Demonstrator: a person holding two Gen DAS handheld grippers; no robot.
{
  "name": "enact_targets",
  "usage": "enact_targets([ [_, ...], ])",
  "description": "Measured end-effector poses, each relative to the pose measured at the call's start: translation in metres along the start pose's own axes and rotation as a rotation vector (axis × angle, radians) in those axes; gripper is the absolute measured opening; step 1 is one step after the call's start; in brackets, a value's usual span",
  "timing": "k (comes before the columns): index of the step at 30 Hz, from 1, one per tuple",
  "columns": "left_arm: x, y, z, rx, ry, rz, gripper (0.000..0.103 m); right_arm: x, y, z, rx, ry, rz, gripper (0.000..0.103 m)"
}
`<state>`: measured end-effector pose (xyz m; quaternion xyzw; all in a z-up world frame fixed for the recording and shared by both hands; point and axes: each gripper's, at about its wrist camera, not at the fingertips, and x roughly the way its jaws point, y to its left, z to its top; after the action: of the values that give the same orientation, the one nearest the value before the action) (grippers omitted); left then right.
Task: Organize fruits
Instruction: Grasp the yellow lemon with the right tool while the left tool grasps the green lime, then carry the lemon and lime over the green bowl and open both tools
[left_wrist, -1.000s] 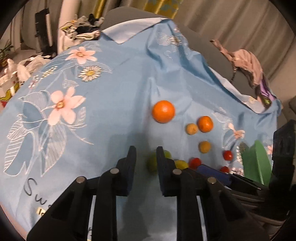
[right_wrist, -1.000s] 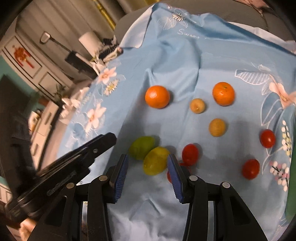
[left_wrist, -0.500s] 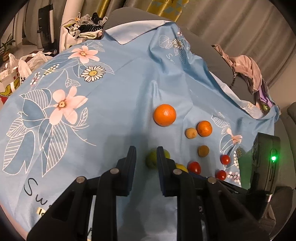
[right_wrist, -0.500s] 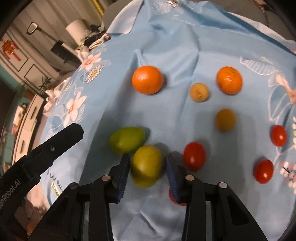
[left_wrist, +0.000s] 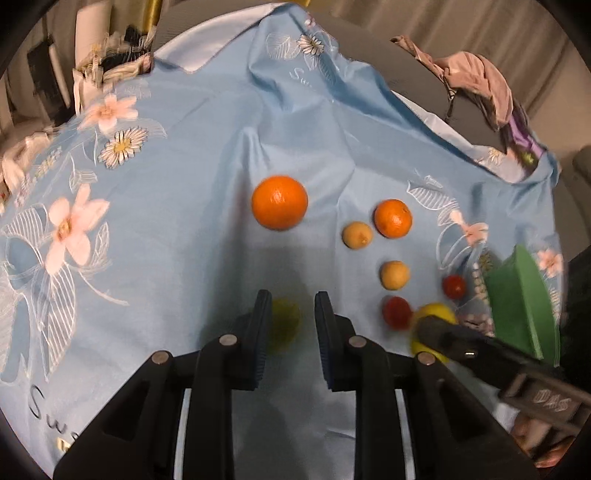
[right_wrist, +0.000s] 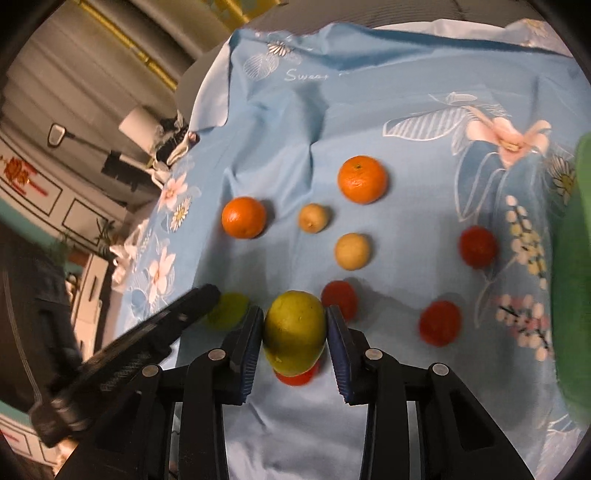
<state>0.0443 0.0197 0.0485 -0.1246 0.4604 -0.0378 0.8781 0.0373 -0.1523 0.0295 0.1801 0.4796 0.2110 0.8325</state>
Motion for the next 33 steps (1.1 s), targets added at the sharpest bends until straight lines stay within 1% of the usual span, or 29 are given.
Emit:
enact_targets([
  [3,0.001,0.001,-0.001,0.009,-0.003,0.011,0.03,-0.007,-0.006,0.001,0.017,-0.013,0.018,0.037],
  [5,0.0,0.001,-0.002,0.015,0.0,0.003,0.038,-0.01,-0.007,0.002,0.025,-0.019,0.026,0.037],
  [6,0.001,0.0,-0.002,0.013,0.002,0.002,0.045,-0.011,-0.007,0.001,0.025,-0.022,0.027,0.037],
  [7,0.001,0.001,-0.002,0.009,0.006,-0.004,0.05,-0.012,-0.008,0.001,0.025,-0.026,0.029,0.037],
  [9,0.002,0.001,-0.002,0.006,0.007,0.0,0.051,-0.015,-0.009,0.001,0.028,-0.031,0.036,0.037],
  [12,0.006,0.001,-0.003,0.005,0.022,0.024,0.051,-0.016,-0.008,0.0,0.031,-0.037,0.046,0.037],
  [13,0.008,0.003,-0.003,0.0,0.031,0.03,0.053,-0.017,-0.009,0.001,0.032,-0.039,0.05,0.037],
  [16,0.01,0.003,-0.003,0.006,0.028,0.046,0.053,-0.019,-0.009,0.001,0.037,-0.047,0.054,0.037],
  [19,0.015,-0.003,-0.006,0.036,0.021,0.055,0.051,-0.018,-0.009,0.002,0.038,-0.047,0.057,0.037],
  [20,0.018,-0.002,-0.007,0.032,0.026,0.063,0.048,-0.018,-0.009,0.001,0.038,-0.048,0.056,0.037],
  [21,0.025,-0.001,-0.009,0.018,0.054,0.078,0.037,-0.018,-0.01,0.001,0.041,-0.047,0.056,0.037],
  [22,0.03,-0.001,-0.01,0.02,0.071,0.097,0.034,-0.018,-0.01,0.001,0.043,-0.045,0.055,0.037],
  [24,0.03,-0.005,-0.01,0.054,0.054,0.12,0.033,-0.019,-0.012,0.001,0.055,-0.042,0.056,0.037],
  [30,0.023,0.001,-0.01,-0.035,0.047,0.074,0.032,-0.026,-0.015,-0.002,0.06,-0.062,0.058,0.037],
  [31,0.016,-0.001,-0.011,-0.044,0.029,0.063,0.032,-0.029,-0.015,-0.002,0.061,-0.069,0.061,0.037],
  [33,0.0,-0.009,-0.011,-0.03,-0.021,0.041,0.032,-0.033,-0.015,-0.003,0.062,-0.086,0.064,0.037],
])
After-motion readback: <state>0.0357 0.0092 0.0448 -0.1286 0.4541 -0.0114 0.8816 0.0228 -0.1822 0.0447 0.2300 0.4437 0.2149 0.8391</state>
